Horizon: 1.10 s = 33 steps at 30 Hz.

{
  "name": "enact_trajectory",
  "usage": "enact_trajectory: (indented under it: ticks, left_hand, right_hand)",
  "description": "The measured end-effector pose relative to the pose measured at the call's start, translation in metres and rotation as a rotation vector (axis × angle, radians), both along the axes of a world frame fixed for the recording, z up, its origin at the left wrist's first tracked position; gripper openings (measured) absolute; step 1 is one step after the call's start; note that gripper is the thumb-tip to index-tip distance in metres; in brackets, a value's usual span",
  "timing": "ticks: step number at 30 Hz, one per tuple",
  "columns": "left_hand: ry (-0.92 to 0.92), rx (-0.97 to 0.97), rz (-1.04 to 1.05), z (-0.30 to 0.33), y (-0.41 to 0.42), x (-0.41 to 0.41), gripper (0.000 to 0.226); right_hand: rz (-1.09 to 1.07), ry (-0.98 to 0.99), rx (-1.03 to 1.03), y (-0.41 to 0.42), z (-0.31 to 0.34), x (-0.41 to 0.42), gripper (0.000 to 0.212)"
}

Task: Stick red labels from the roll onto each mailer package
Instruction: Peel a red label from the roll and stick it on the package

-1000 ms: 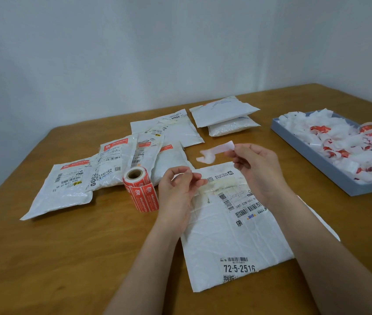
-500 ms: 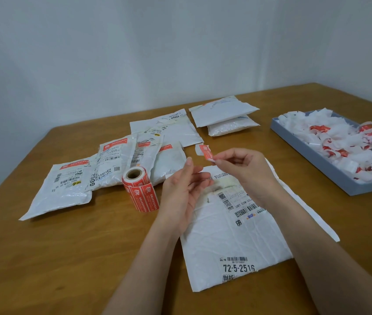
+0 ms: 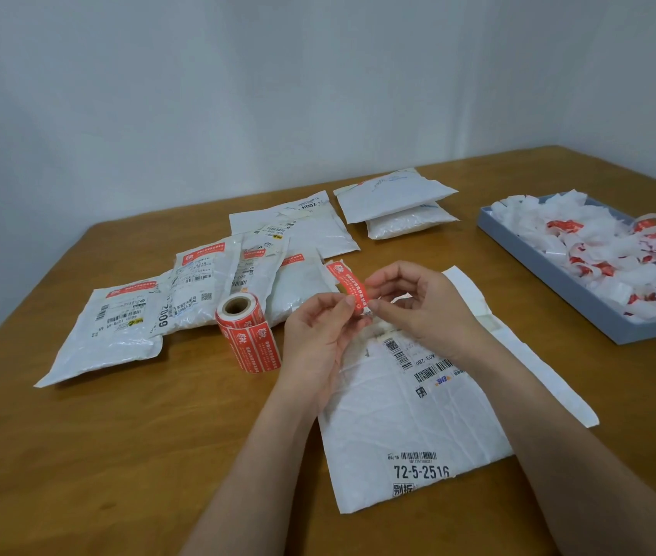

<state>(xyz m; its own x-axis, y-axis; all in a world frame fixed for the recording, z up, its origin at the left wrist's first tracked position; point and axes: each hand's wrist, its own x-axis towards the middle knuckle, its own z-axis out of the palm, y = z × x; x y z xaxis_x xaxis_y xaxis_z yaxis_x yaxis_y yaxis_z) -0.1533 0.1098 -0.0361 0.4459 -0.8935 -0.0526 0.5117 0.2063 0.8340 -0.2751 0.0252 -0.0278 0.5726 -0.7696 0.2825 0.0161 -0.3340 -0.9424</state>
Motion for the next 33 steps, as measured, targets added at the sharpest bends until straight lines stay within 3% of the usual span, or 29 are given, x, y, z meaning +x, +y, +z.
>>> enact_trajectory:
  ticks: [5,9,21,33]
  left_hand:
    - [-0.116,-0.021,0.025,-0.004,-0.001,0.001,0.006]
    - [-0.109,-0.035,0.044,-0.002,-0.001,0.001,0.003]
    - [-0.130,0.031,0.006,-0.006,-0.001,0.002,0.043]
    - [-0.070,0.058,-0.005,-0.004,-0.002,0.001,0.046]
  right_hand:
    - [-0.103,0.078,0.005,0.004,-0.001,0.004,0.033]
    - [-0.140,0.140,0.010,0.002,0.000,0.002,0.017]
    - [-0.088,0.011,0.032,0.001,-0.003,0.004,0.012]
    - [0.098,-0.130,0.218,-0.004,0.007,-0.005,0.023]
